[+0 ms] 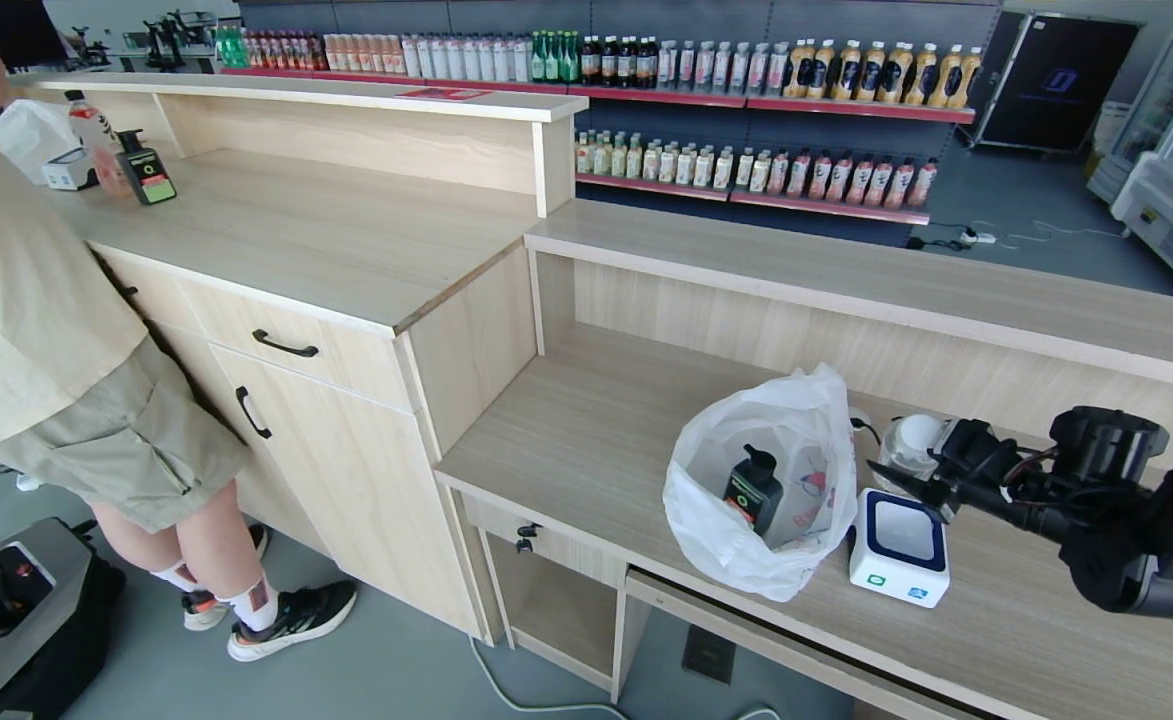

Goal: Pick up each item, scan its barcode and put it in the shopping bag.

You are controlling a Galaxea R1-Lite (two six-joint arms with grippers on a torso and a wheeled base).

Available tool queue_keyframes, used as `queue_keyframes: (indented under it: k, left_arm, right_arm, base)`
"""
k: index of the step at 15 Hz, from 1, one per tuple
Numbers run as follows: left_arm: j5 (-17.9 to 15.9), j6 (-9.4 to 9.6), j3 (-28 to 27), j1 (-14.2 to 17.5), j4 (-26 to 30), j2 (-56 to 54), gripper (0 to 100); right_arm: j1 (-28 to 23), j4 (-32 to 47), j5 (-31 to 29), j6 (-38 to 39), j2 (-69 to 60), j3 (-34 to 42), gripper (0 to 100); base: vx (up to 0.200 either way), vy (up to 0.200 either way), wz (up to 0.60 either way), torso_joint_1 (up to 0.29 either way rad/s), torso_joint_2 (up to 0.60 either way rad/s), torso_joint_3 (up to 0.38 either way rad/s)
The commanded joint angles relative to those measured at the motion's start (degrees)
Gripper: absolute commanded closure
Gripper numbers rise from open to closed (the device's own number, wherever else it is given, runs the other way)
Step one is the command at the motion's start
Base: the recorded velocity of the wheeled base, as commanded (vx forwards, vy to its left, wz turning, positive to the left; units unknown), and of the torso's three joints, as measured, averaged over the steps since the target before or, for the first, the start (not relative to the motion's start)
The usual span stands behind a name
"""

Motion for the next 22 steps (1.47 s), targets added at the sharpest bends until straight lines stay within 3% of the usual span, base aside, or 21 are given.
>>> queue_keyframes:
  k: [1, 5, 6, 9, 11, 13, 16, 20, 22]
  left_arm:
    - [0.0, 0.02, 0.0, 0.04, 0.0, -0.02, 0]
    - [0.0, 0.02, 0.0, 0.04, 0.0, -0.02, 0]
    - [0.0, 0.02, 0.0, 0.04, 0.0, -0.02, 0]
    - [0.0, 0.02, 0.0, 0.04, 0.0, -0.02, 0]
    - [0.0, 0.02, 0.0, 0.04, 0.0, -0.02, 0]
    - [0.0, 0.02, 0.0, 0.04, 0.0, -0.02, 0]
    - [0.0, 0.02, 0.0, 0.04, 0.0, -0.02, 0]
    - [0.0, 0.02, 0.0, 0.04, 0.0, -0.02, 0]
    - [0.0, 0.02, 0.0, 0.04, 0.0, -0.02, 0]
  right_arm:
    - [-0.03, -0.1, 0.02, -0.24, -0.56, 0.03, 100]
    - [0.32, -0.1, 0.02, 0.29, -1.97, -0.23, 100]
    - [1.29, 0.34, -0.33, 6.79, -7.07, -0.58, 100]
    - [0.24, 8.69, -1.38, 16.28, -17.52, -1.2, 100]
    - [-0.82, 17.3, -7.01, 19.18, -24.64, -0.67, 100]
    - [-2.66, 20.46, -11.58, 19.27, -28.86, 1.17, 100]
    - [-2.75, 20.02, -23.0, 19.36, -30.97, 2.93, 100]
    - [-2.93, 19.76, -24.23, 19.18, -31.24, 3.81, 100]
    - [-1.17, 14.49, -25.82, 20.15, -29.21, 4.16, 100]
  base:
    - [0.0, 0.0, 0.0, 0.0, 0.0, 0.0]
    - [0.0, 0.0, 0.0, 0.0, 0.0, 0.0]
    - [0.0, 0.0, 0.0, 0.0, 0.0, 0.0]
    - [0.0, 0.0, 0.0, 0.0, 0.0, 0.0]
    - [0.0, 0.0, 0.0, 0.0, 0.0, 0.0]
    - [0.0, 0.0, 0.0, 0.0, 0.0, 0.0]
    - [0.0, 0.0, 0.0, 0.0, 0.0, 0.0]
    - [0.0, 0.0, 0.15, 0.002, 0.0, 0.001]
    - [0.0, 0.0, 0.6, 0.002, 0.0, -0.002]
